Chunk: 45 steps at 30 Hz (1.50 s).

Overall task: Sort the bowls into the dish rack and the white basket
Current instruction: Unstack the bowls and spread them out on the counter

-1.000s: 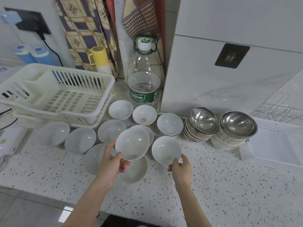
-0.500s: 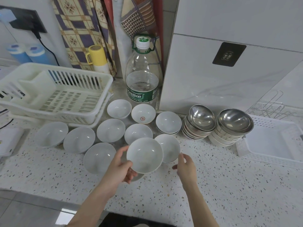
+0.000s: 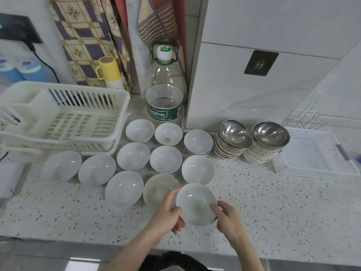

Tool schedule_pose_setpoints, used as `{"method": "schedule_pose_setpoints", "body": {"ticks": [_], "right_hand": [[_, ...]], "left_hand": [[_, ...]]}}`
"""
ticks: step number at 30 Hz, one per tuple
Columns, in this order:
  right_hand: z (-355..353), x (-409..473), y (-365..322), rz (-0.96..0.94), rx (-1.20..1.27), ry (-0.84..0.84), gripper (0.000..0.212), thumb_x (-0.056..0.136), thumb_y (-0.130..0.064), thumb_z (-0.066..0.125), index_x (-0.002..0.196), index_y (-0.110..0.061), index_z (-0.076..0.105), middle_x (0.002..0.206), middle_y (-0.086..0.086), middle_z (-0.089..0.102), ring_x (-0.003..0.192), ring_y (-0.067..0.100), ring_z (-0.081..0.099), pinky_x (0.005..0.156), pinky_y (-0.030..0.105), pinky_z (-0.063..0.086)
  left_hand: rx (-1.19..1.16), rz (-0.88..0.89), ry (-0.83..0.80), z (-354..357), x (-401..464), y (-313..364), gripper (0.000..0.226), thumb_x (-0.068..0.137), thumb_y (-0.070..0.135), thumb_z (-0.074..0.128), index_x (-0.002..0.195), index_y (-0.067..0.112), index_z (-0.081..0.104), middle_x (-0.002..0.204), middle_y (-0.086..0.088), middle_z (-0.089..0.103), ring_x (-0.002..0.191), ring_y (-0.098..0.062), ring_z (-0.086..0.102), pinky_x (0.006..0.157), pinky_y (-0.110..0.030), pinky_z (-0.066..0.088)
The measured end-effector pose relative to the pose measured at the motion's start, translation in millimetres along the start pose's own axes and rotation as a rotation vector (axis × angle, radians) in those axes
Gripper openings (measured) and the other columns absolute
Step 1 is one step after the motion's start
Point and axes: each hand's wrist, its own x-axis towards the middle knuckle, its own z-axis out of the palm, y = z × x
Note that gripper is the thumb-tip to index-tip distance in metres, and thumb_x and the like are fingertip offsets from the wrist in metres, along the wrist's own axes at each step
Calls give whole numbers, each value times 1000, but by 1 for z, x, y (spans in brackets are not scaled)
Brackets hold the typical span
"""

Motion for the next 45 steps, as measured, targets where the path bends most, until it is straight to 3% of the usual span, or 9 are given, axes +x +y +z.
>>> {"method": "schedule_pose_setpoints", "body": {"ticks": [4, 11, 17, 21, 26, 31, 36, 42, 45], "right_hand": [[1, -4, 8, 8, -133, 36, 15, 84, -4, 50, 89, -6, 64, 48, -6, 43, 47, 15, 31, 48, 26, 24], [2, -2, 12, 42, -217, 46, 17, 85, -2, 48, 79, -14, 59, 37, -13, 46, 34, 3, 30, 40, 16, 23], [7, 1, 17, 37, -246, 27, 23, 87, -5, 47, 100, -17, 62, 48, -10, 48, 36, 3, 34, 39, 14, 26], [9, 5, 19, 44, -257, 4, 26, 88, -6, 46, 106, -19, 60, 51, -8, 49, 36, 4, 33, 39, 15, 26], [7, 7, 24, 29, -274, -23, 26, 91, -9, 46, 111, -17, 60, 44, -10, 47, 36, 4, 32, 38, 15, 26], [5, 10, 24, 22, -298, -52, 23, 93, -13, 46, 110, -22, 58, 55, -4, 45, 38, 4, 32, 40, 16, 27], [1, 10, 21, 25, -367, -102, 20, 95, -22, 45, 112, -22, 57, 56, -8, 46, 43, 6, 34, 46, 21, 30], [-5, 10, 13, 78, -398, -93, 31, 95, -47, 41, 113, -29, 58, 64, -10, 61, 51, 8, 47, 55, 26, 39], [-11, 12, 10, 92, -399, -29, 38, 95, -53, 41, 121, -31, 57, 80, -10, 70, 70, 7, 63, 67, 28, 48]], "left_hand": [[69, 47, -22, 6, 0, -4, 60, 91, 6, 40, 136, 46, 35, 62, -3, 67, 52, -14, 61, 45, -24, 44], [258, 120, -24, 14, 0, -9, 72, 96, 23, 53, 148, 54, 12, 74, -1, 73, 51, -9, 63, 48, -22, 49], [260, 123, -13, 12, 2, -11, 83, 93, 15, 56, 149, 52, 8, 90, 2, 74, 71, -8, 71, 52, -27, 56], [276, 119, -3, 11, 4, -13, 86, 90, 12, 55, 148, 55, 8, 86, 0, 74, 74, -19, 72, 53, -28, 57], [277, 104, -7, 10, 6, -13, 87, 89, 9, 53, 147, 58, 11, 84, -1, 74, 70, -15, 71, 51, -24, 54], [273, 90, -15, 10, 7, -11, 86, 90, 8, 53, 149, 54, 11, 83, 2, 72, 62, -8, 69, 44, -17, 44], [249, 47, -18, 8, 9, -7, 85, 89, 9, 50, 147, 58, 12, 97, 10, 70, 64, -12, 72, 37, -18, 38], [325, -38, -45, 1, 14, 2, 78, 86, 33, 53, 144, 61, 10, 82, 2, 73, 50, -13, 65, 36, -20, 34], [362, -38, -45, -10, 18, 10, 73, 86, 43, 52, 143, 62, 11, 77, -1, 74, 42, -12, 57, 36, -19, 34]]}}
